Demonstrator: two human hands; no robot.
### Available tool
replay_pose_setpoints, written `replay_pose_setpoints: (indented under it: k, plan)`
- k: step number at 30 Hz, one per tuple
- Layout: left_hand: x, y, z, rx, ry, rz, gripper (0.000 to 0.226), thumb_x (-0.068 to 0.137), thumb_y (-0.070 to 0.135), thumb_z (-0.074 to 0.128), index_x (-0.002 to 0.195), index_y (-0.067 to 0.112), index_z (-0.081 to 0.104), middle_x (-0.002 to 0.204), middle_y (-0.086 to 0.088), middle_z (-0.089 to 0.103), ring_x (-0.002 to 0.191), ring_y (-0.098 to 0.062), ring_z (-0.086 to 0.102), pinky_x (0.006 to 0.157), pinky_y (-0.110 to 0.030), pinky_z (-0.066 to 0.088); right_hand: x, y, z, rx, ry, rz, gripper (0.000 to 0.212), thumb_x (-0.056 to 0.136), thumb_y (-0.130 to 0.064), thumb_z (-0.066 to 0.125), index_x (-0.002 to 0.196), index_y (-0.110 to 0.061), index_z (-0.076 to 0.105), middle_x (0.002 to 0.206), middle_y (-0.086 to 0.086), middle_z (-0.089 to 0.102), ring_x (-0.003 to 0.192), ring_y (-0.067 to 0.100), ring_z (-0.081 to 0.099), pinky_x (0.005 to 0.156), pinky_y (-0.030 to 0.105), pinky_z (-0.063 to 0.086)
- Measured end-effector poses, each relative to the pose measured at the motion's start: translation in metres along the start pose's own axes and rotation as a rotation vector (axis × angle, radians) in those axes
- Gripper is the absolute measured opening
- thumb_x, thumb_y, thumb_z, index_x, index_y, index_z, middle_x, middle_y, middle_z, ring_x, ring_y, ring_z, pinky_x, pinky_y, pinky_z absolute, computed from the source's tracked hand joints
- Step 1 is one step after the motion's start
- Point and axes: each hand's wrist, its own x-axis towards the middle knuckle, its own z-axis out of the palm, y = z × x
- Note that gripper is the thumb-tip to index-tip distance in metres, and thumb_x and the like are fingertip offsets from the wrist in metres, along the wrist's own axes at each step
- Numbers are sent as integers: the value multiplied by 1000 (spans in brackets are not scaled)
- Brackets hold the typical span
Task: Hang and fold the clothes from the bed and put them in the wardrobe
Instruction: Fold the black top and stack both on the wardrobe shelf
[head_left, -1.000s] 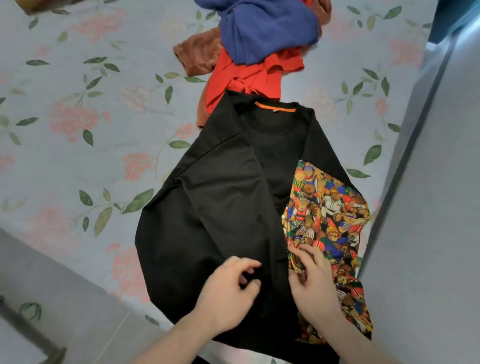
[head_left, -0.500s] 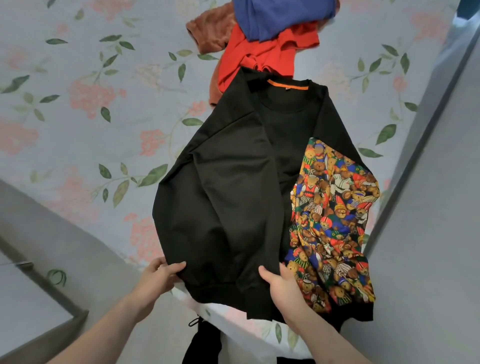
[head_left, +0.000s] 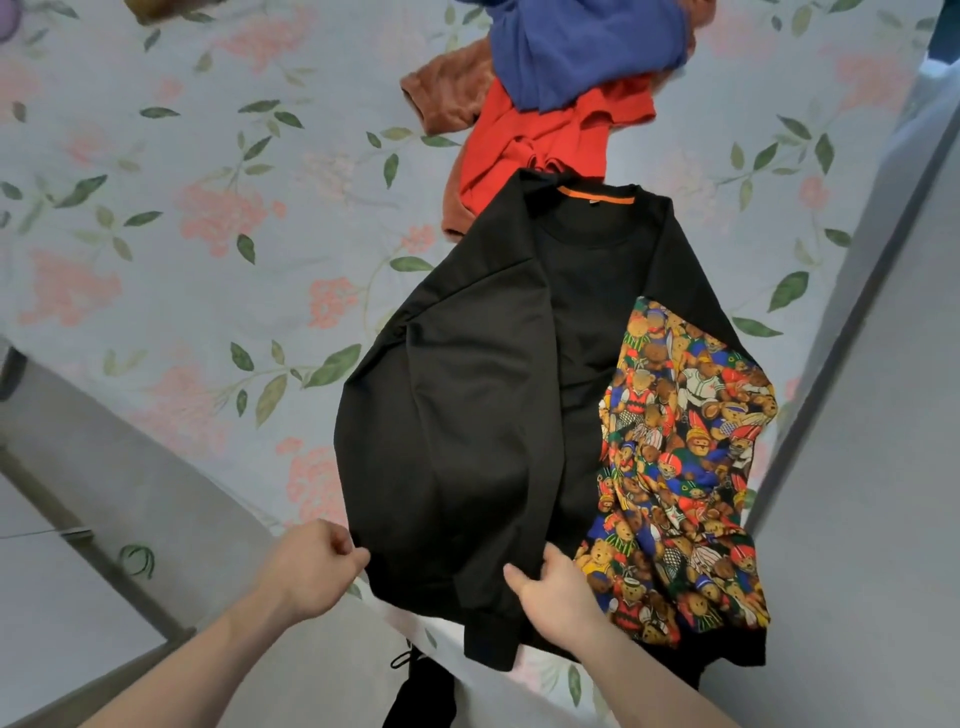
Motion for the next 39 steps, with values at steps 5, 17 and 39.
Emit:
replay_pose_setpoints:
  k: [5,17,39]
  plan:
    - [18,81,-54,-63,63,212,23,84,35,69,65,22,62,59,7,65,65,-7,62,62,-26,45,7,-42,-85,45,242,-134,36,90,-45,71,118,-26,59,99,-14,68,86,2,65,67,17,44]
    - [164,240,-116,-179,193,276,54,87,31,68,136,15,53,142,-8,50,125,-27,54,102,-32,42,96,-114,-227,-48,627,-174,81,86,-35,77,152,-16,34,152,13,40,132,31,50,108,45,44]
    - [256,293,-110,-439,171,206,55,86,19,73,133,23,44,108,-1,60,79,-24,68,58,-38,62,197,-141,-309,-37,441,-173,78,87,-36,76,153,-33,33,117,5,65,72,24,71,64,38,64]
